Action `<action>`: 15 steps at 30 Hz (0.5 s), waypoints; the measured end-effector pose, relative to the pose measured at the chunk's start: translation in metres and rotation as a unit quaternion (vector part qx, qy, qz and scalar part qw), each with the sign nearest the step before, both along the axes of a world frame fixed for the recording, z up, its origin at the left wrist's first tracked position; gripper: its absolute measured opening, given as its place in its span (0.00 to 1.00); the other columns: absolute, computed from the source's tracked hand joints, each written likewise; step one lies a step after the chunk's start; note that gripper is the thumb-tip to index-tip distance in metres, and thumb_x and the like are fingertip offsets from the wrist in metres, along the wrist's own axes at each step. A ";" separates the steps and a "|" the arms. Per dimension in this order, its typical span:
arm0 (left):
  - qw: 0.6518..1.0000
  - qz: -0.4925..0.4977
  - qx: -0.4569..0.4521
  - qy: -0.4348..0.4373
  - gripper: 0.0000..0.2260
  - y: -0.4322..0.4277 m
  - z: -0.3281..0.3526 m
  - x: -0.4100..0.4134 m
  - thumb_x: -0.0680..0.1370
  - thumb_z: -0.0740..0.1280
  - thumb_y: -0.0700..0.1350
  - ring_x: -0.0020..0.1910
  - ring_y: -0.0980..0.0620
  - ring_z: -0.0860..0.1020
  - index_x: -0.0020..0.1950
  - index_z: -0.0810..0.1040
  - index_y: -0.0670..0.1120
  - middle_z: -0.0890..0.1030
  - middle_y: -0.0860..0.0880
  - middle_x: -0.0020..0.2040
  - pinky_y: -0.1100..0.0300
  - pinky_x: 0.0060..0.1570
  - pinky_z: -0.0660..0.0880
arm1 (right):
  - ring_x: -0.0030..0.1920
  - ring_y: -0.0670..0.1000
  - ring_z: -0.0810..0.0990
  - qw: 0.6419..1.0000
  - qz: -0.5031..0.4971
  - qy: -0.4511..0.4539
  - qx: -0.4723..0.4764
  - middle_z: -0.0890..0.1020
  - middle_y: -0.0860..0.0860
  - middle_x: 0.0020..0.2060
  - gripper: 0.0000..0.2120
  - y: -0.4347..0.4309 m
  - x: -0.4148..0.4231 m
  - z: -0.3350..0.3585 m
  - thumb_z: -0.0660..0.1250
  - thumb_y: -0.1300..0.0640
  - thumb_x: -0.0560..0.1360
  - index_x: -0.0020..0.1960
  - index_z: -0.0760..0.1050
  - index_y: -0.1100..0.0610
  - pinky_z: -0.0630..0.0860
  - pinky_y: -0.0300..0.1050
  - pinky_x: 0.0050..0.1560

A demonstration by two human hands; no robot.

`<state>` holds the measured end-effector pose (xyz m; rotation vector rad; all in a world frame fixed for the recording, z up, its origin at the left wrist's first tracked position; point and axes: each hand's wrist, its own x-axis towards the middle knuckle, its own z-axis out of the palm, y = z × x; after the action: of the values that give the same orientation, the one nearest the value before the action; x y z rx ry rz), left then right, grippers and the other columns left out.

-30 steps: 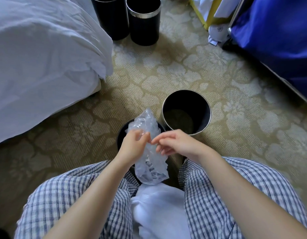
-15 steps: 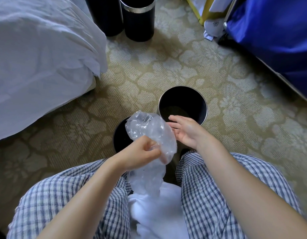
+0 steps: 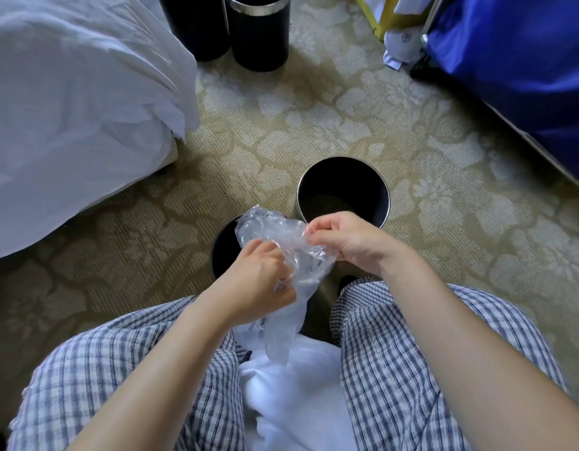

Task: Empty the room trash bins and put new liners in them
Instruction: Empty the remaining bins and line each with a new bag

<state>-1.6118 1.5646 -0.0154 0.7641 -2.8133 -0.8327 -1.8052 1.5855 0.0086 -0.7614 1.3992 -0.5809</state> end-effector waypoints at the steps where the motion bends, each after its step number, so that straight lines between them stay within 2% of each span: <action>1: 1.000 0.007 -0.009 0.008 0.11 -0.003 -0.002 0.001 0.67 0.55 0.51 0.35 0.54 0.63 0.26 0.61 0.48 0.58 0.58 0.29 0.60 0.46 0.67 | 0.28 0.45 0.70 0.999 -0.047 0.010 -0.010 0.73 0.53 0.32 0.10 -0.002 -0.001 0.000 0.65 0.67 0.74 0.37 0.75 0.56 0.67 0.35 0.30; 3: 1.000 0.026 -0.003 0.015 0.11 -0.009 -0.004 0.002 0.67 0.55 0.49 0.33 0.53 0.65 0.26 0.61 0.46 0.60 0.56 0.28 0.60 0.38 0.67 | 0.24 0.44 0.67 0.983 -0.172 0.052 -0.027 0.70 0.52 0.28 0.13 -0.006 -0.006 -0.001 0.64 0.71 0.73 0.35 0.72 0.57 0.65 0.35 0.27; 5: 0.999 0.051 -0.014 0.003 0.11 -0.014 -0.004 0.005 0.68 0.56 0.46 0.31 0.51 0.68 0.26 0.62 0.44 0.64 0.53 0.28 0.54 0.32 0.70 | 0.24 0.43 0.65 0.951 -0.242 0.185 -0.062 0.68 0.49 0.26 0.14 -0.008 -0.013 -0.001 0.64 0.71 0.71 0.33 0.69 0.55 0.63 0.34 0.27; 7: 0.996 0.080 -0.046 -0.010 0.10 -0.016 -0.001 0.006 0.67 0.57 0.43 0.30 0.49 0.69 0.27 0.60 0.46 0.64 0.52 0.27 0.50 0.30 0.72 | 0.24 0.45 0.64 0.905 -0.223 0.341 -0.124 0.67 0.48 0.24 0.13 -0.005 -0.018 0.003 0.62 0.69 0.70 0.33 0.66 0.54 0.63 0.38 0.28; 10: 0.990 0.120 -0.072 -0.022 0.10 -0.017 0.005 0.005 0.66 0.56 0.42 0.30 0.47 0.68 0.28 0.57 0.47 0.64 0.51 0.27 0.52 0.29 0.69 | 0.32 0.56 0.70 0.834 -0.149 0.507 -0.159 0.72 0.52 0.28 0.06 0.000 -0.023 0.011 0.60 0.66 0.70 0.39 0.69 0.55 0.65 0.45 0.33; 13: 0.976 0.188 -0.094 -0.051 0.13 -0.018 0.007 0.008 0.68 0.61 0.40 0.31 0.46 0.70 0.27 0.60 0.45 0.67 0.50 0.27 0.58 0.30 0.62 | 0.38 0.58 0.70 0.810 -0.094 0.570 -0.102 0.75 0.53 0.37 0.07 -0.001 -0.030 0.014 0.60 0.64 0.72 0.47 0.73 0.55 0.65 0.46 0.38; 15: 0.959 0.259 -0.091 -0.075 0.14 -0.021 0.008 0.013 0.70 0.65 0.39 0.33 0.45 0.71 0.27 0.65 0.42 0.70 0.48 0.29 0.58 0.31 0.61 | 0.40 0.57 0.69 0.803 -0.092 0.586 -0.059 0.74 0.53 0.39 0.08 -0.001 -0.037 0.014 0.59 0.62 0.73 0.47 0.74 0.52 0.65 0.46 0.41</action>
<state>-1.5985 1.5439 -0.0077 1.4894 -2.5530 -0.4352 -1.8427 1.5849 0.0228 -1.1735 2.6234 -0.3094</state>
